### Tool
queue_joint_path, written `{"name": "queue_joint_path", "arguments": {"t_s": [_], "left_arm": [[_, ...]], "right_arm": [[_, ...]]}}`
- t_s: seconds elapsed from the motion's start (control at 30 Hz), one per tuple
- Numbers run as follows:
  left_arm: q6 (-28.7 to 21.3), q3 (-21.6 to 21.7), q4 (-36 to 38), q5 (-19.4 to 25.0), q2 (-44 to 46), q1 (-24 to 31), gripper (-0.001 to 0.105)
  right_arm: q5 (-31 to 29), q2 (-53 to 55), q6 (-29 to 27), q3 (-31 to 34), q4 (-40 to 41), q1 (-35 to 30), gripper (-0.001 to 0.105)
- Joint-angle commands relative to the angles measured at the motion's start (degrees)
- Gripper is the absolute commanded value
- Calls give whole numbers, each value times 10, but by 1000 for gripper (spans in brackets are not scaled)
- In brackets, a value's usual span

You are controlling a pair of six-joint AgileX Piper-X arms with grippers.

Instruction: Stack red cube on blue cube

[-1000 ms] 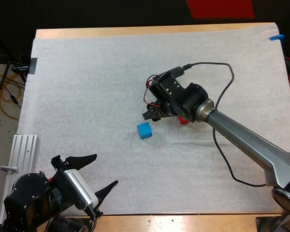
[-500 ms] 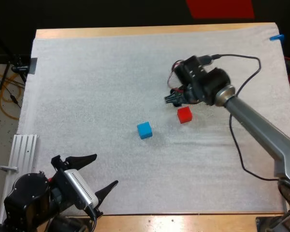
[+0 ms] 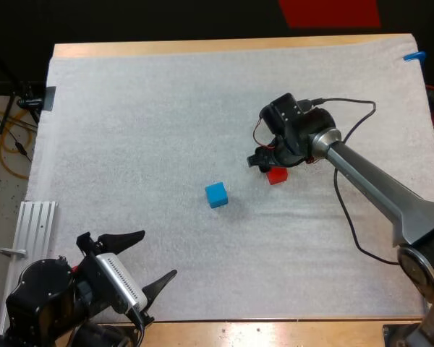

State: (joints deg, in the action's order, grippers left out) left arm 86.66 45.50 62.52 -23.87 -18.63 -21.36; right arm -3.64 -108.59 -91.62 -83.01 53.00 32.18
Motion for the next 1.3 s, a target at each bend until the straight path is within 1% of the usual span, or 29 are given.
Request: {"name": "queue_joint_path", "arguments": {"t_s": [0.0,0.2,0.27,0.33,0.43,0.5,0.73,0.87,0.93,0.97,1.07,1.27], "left_arm": [[5,4,-7,-3,-2,-3,74],[5,4,-7,-3,-2,-3,74],[5,4,-7,-3,-2,-3,74],[5,4,-7,-3,-2,-3,74],[5,4,-7,-3,-2,-3,74],[5,4,-7,-3,-2,-3,74],[5,4,5,-3,-2,-3,74],[14,4,14,21,-2,-3,74],[14,4,20,43,-2,-3,74],[14,4,21,45,-2,-3,74],[14,4,25,48,-2,-3,74],[14,4,36,48,-2,-3,74]], "right_arm": [[14,-5,-8,0,0,1,71],[14,-36,-9,0,1,1,70],[14,-41,-10,0,5,1,64],[15,-42,-12,0,8,1,50],[15,-42,-12,-2,12,1,34],[15,-39,-12,-2,14,1,31],[13,12,-18,-2,28,2,31],[13,53,-23,-2,31,15,31],[13,71,-23,-10,43,33,31],[13,73,-23,-14,48,41,31],[13,72,-25,-40,67,68,31],[-6,72,-25,-70,61,133,31]]}}
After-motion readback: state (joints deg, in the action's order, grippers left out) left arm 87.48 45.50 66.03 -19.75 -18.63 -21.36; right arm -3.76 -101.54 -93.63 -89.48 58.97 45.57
